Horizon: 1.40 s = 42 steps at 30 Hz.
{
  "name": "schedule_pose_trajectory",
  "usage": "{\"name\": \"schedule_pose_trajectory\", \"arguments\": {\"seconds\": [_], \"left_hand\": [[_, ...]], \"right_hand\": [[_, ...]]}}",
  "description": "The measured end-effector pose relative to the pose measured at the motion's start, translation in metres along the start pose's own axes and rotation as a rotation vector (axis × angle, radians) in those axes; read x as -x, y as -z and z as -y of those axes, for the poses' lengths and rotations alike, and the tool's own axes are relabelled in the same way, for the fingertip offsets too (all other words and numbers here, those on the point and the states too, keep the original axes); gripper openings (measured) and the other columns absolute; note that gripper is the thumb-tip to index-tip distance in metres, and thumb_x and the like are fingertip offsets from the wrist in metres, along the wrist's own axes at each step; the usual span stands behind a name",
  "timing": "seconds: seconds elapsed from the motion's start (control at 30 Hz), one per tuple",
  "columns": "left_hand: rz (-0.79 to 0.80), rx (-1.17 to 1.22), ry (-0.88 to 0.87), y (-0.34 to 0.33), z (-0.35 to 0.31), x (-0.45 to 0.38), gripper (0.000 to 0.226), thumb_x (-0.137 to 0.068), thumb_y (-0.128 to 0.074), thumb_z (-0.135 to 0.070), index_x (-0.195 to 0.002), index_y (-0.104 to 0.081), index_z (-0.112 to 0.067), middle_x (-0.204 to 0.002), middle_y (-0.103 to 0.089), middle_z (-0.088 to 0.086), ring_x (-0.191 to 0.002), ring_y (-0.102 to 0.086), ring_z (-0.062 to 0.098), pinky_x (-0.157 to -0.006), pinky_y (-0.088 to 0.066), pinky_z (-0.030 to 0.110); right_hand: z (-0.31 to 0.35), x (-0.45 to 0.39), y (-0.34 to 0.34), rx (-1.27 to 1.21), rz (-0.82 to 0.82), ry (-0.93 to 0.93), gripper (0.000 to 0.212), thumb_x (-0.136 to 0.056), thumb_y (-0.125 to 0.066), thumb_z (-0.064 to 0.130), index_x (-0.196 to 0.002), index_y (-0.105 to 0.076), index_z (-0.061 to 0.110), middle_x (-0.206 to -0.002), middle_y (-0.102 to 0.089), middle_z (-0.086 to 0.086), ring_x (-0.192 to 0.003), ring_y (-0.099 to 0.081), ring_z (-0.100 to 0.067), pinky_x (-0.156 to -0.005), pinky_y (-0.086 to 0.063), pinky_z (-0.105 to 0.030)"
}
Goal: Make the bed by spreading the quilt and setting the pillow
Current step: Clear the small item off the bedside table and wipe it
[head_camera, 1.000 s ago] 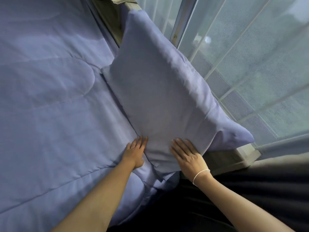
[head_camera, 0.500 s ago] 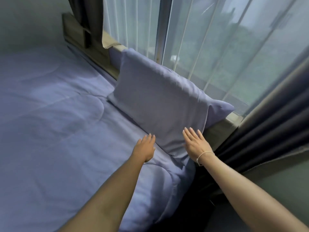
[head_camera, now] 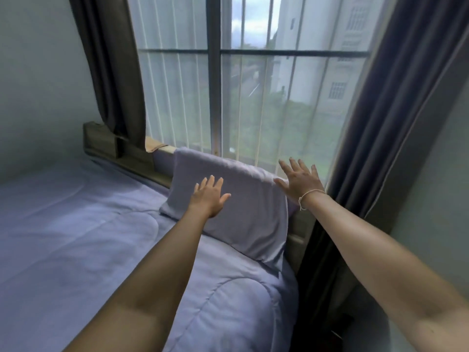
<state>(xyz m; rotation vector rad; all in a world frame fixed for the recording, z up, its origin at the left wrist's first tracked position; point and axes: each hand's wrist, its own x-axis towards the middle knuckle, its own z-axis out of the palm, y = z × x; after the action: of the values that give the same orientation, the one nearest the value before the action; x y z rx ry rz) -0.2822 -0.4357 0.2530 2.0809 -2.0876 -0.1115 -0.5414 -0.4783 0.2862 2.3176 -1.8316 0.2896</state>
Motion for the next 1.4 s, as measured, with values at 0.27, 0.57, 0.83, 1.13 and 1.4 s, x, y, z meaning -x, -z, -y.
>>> {"name": "schedule_pose_trajectory", "arguments": {"seconds": [0.27, 0.57, 0.83, 1.13, 1.4], "left_hand": [[-0.248, 0.047, -0.236, 0.006, -0.077, -0.008, 0.034, -0.094, -0.047, -0.025, -0.123, -0.056, -0.012, -0.127, -0.057, 0.013, -0.112, -0.054, 0.035, -0.092, -0.042, 0.041], [-0.216, 0.173, -0.555, -0.075, -0.227, 0.012, 0.019, -0.088, -0.054, -0.016, -0.103, -0.062, -0.007, -0.103, -0.061, 0.019, -0.087, -0.061, 0.041, -0.071, -0.049, 0.045], [-0.052, 0.269, -0.629, -0.164, -0.374, 0.067, 0.02, -0.089, -0.054, -0.019, -0.105, -0.056, -0.008, -0.108, -0.056, 0.015, -0.094, -0.058, 0.041, -0.072, -0.046, 0.044], [0.292, 0.265, -0.501, -0.309, -0.472, 0.163, 0.036, -0.092, -0.05, -0.024, -0.127, -0.054, -0.015, -0.124, -0.054, 0.009, -0.106, -0.057, 0.032, -0.084, -0.049, 0.04], [0.682, 0.255, -0.255, -0.422, -0.495, 0.249, 0.047, -0.097, -0.043, -0.028, -0.143, -0.034, -0.018, -0.147, -0.038, 0.001, -0.128, -0.045, 0.021, -0.096, -0.047, 0.035]], "right_hand": [[-0.077, 0.067, 0.028, -0.05, -0.132, -0.21, 0.053, -0.091, -0.047, 0.047, -0.138, -0.042, 0.022, -0.14, -0.048, -0.006, -0.126, -0.048, -0.028, -0.108, -0.033, -0.045], [-0.211, 0.216, 0.0, -0.082, -0.125, -0.542, 0.051, -0.089, -0.054, 0.037, -0.136, -0.046, 0.02, -0.134, -0.054, -0.004, -0.116, -0.053, -0.03, -0.095, -0.045, -0.04], [-0.341, 0.366, -0.052, -0.101, 0.102, -0.779, 0.054, -0.091, -0.05, 0.04, -0.141, -0.039, 0.022, -0.142, -0.046, -0.006, -0.126, -0.046, -0.03, -0.102, -0.041, -0.043], [-0.406, 0.476, -0.159, -0.327, 0.516, -0.749, 0.056, -0.093, -0.048, 0.041, -0.144, -0.032, 0.023, -0.147, -0.037, -0.003, -0.131, -0.039, -0.025, -0.108, -0.035, -0.038], [-0.409, 0.51, -0.257, -0.658, 0.568, -0.907, 0.053, -0.094, -0.05, 0.03, -0.144, -0.034, 0.021, -0.147, -0.039, -0.002, -0.135, -0.036, -0.022, -0.112, -0.033, -0.034]]}}
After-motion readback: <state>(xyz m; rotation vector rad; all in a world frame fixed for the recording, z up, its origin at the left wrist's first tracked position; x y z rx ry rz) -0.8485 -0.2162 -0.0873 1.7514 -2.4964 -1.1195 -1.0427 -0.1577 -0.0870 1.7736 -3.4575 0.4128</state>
